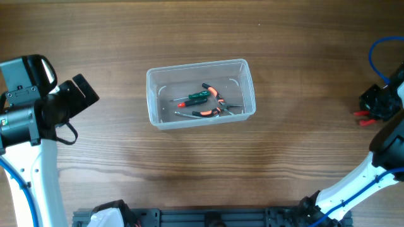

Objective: Pack container
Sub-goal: 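Reach the right gripper to the red pruning shears and grasp them, then carry the red shears with the right gripper and drop them into the container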

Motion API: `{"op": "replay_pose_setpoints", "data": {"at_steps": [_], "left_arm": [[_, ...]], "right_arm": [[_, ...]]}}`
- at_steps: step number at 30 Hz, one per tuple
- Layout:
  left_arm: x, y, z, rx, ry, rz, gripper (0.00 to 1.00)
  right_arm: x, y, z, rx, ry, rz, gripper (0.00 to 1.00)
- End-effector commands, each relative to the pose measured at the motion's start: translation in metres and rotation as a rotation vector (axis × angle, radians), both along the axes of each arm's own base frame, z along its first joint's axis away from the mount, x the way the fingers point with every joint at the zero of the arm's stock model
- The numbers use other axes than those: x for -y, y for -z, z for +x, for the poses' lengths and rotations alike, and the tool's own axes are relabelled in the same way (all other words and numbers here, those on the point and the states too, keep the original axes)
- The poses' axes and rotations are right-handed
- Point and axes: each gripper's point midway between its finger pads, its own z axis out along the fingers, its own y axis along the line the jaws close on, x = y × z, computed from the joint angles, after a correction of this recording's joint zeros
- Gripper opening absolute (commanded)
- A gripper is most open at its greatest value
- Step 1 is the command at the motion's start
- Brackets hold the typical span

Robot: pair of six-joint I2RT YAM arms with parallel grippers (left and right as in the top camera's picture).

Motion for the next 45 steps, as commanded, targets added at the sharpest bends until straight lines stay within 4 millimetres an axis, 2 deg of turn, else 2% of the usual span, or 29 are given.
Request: {"op": "replay_pose_setpoints", "data": {"at_steps": [1, 5, 6, 10, 11, 13, 15, 17, 18, 19, 20, 23, 24, 27, 29, 31, 33, 34, 39, 42, 45], "left_arm": [[-0.003, -0.003, 0.001, 0.004, -0.003, 0.012, 1.00], [-0.003, -0.003, 0.001, 0.004, -0.003, 0.012, 1.00], [-0.003, -0.003, 0.001, 0.004, -0.003, 0.012, 1.00], [-0.003, -0.003, 0.001, 0.004, -0.003, 0.013, 1.00], [-0.003, -0.003, 0.001, 0.004, -0.003, 0.013, 1.00], [-0.003, -0.003, 0.001, 0.004, -0.003, 0.013, 1.00], [-0.003, -0.003, 0.001, 0.004, -0.003, 0.013, 1.00], [-0.003, -0.003, 0.001, 0.004, -0.003, 0.013, 1.00], [-0.003, -0.003, 0.001, 0.004, -0.003, 0.013, 1.00], [-0.003, -0.003, 0.001, 0.004, -0.003, 0.013, 1.00], [-0.003, -0.003, 0.001, 0.004, -0.003, 0.013, 1.00], [-0.003, -0.003, 0.001, 0.004, -0.003, 0.013, 1.00], [-0.003, -0.003, 0.001, 0.004, -0.003, 0.013, 1.00], [-0.002, -0.002, -0.001, -0.002, -0.003, 0.011, 1.00], [-0.002, -0.002, -0.001, -0.004, -0.003, 0.010, 1.00], [-0.002, -0.002, -0.001, -0.004, -0.003, 0.010, 1.00], [-0.002, -0.002, -0.001, -0.004, -0.003, 0.010, 1.00], [-0.002, -0.002, -0.001, -0.004, -0.003, 0.010, 1.00], [-0.002, -0.002, -0.002, -0.006, -0.003, 0.010, 1.00], [-0.002, -0.002, -0.002, -0.006, -0.003, 0.010, 1.00], [-0.002, -0.002, -0.002, -0.007, -0.003, 0.009, 1.00]], "right_arm": [[-0.018, 0.031, -0.017, -0.070, -0.002, 0.077, 0.19], [-0.018, 0.031, -0.017, -0.070, -0.001, 0.077, 0.12], [-0.018, 0.031, -0.017, -0.069, -0.002, 0.076, 0.06], [-0.019, 0.029, -0.016, -0.064, -0.009, 0.076, 0.04], [-0.021, 0.022, -0.014, -0.060, -0.015, 0.074, 0.04], [-0.029, 0.000, 0.000, -0.005, -0.077, 0.049, 0.04], [-0.044, -0.050, 0.029, 0.099, -0.207, -0.035, 0.04], [-0.079, -0.106, 0.060, 0.210, -0.382, -0.121, 0.04], [-0.098, -0.129, 0.070, 0.256, -0.455, -0.151, 0.04], [-0.141, -0.164, 0.085, 0.334, -0.617, -0.194, 0.04], [-0.181, -0.188, 0.093, 0.391, -0.765, -0.217, 0.04], [-0.295, -0.225, 0.093, 0.506, -1.181, -0.218, 0.04], [-0.344, -0.230, 0.085, 0.535, -1.367, -0.215, 0.04], [-0.428, -0.224, 0.057, 0.543, -1.746, -0.230, 0.04], [-0.474, -0.214, 0.036, 0.544, -2.007, -0.247, 0.04], [-0.511, -0.199, 0.015, 0.563, -2.272, -0.214, 0.04], [-0.534, -0.177, 0.002, 0.577, -2.417, -0.120, 0.04], [-0.541, -0.155, 0.002, 0.546, -2.430, -0.051, 0.04], [-0.546, -0.089, 0.009, 0.413, -2.433, 0.056, 0.04], [-0.545, -0.065, 0.009, 0.357, -2.429, 0.096, 0.04], [-0.544, -0.056, 0.008, 0.330, -2.406, 0.119, 0.04]]}}
